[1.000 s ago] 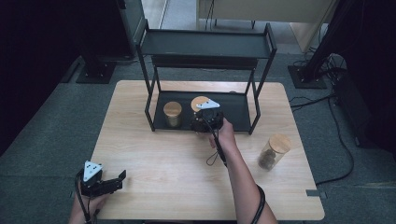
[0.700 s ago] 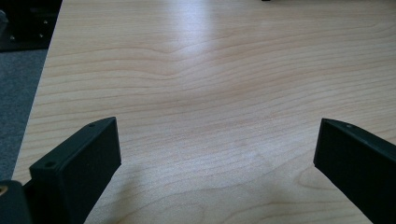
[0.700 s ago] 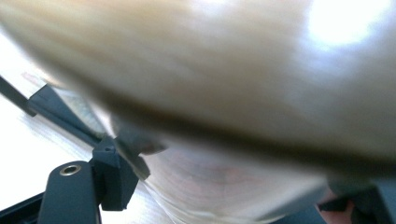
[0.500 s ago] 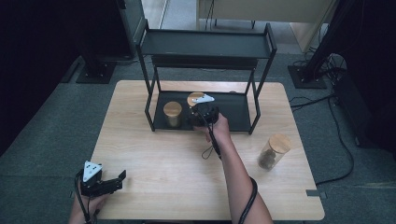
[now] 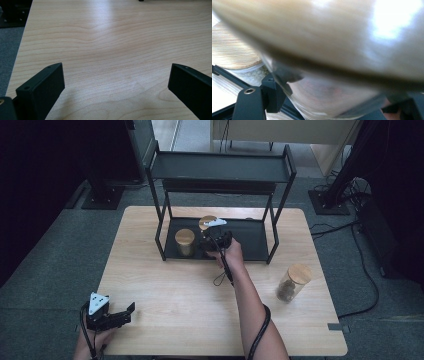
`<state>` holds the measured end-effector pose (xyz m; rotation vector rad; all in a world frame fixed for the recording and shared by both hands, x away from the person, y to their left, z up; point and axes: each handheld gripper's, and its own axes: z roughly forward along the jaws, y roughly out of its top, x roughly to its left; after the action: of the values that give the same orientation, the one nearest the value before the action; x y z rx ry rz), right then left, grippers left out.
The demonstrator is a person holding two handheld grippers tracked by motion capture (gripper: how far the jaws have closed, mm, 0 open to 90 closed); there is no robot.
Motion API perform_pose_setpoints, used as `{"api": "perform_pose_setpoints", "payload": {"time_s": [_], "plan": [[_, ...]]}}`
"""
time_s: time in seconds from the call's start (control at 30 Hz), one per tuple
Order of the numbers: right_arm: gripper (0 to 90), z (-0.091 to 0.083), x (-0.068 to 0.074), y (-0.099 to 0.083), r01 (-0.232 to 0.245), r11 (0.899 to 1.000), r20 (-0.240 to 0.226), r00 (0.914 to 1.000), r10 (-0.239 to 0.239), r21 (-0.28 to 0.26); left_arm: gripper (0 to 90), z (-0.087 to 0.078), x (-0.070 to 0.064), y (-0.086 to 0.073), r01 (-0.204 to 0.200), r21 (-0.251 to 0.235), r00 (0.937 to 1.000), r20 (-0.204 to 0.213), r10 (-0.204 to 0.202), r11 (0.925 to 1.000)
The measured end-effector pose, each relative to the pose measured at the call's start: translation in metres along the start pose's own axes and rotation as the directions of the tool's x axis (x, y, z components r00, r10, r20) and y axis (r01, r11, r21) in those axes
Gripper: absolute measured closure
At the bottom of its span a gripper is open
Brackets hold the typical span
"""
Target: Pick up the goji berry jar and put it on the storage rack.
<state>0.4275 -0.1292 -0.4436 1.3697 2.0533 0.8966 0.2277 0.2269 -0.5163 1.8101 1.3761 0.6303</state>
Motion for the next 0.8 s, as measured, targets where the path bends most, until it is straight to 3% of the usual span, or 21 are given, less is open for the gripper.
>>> {"api": "perform_pose_setpoints", "payload": {"time_s": [0.33,0.47,0.57,0.8], "plan": [[24.4,0.003,-0.002,-0.007,-0.041,0.999,-0.013,0.9991,0.041,-0.021,0.9,0.000,0.000,0.000,-0.003,0.001,1.0000,0.001,0.003,1.0000],[10.4,0.000,-0.001,-0.011,-0.045,0.997,-0.047,0.9980,0.042,-0.061,0.9,0.000,0.000,0.000,-0.002,0.001,1.0000,0.000,0.002,1.0000],[2.5,0.000,-0.001,-0.015,-0.051,0.997,-0.058,0.9972,0.048,-0.056,0.9,0.000,0.000,0.000,-0.003,0.002,1.0000,0.001,0.003,1.0000],[0.0,0.003,-0.002,-0.032,-0.086,0.995,-0.087,0.9929,0.081,-0.048,0.9,0.000,0.000,0.000,-0.003,0.003,1.0000,-0.001,0.003,1.0000]]}}
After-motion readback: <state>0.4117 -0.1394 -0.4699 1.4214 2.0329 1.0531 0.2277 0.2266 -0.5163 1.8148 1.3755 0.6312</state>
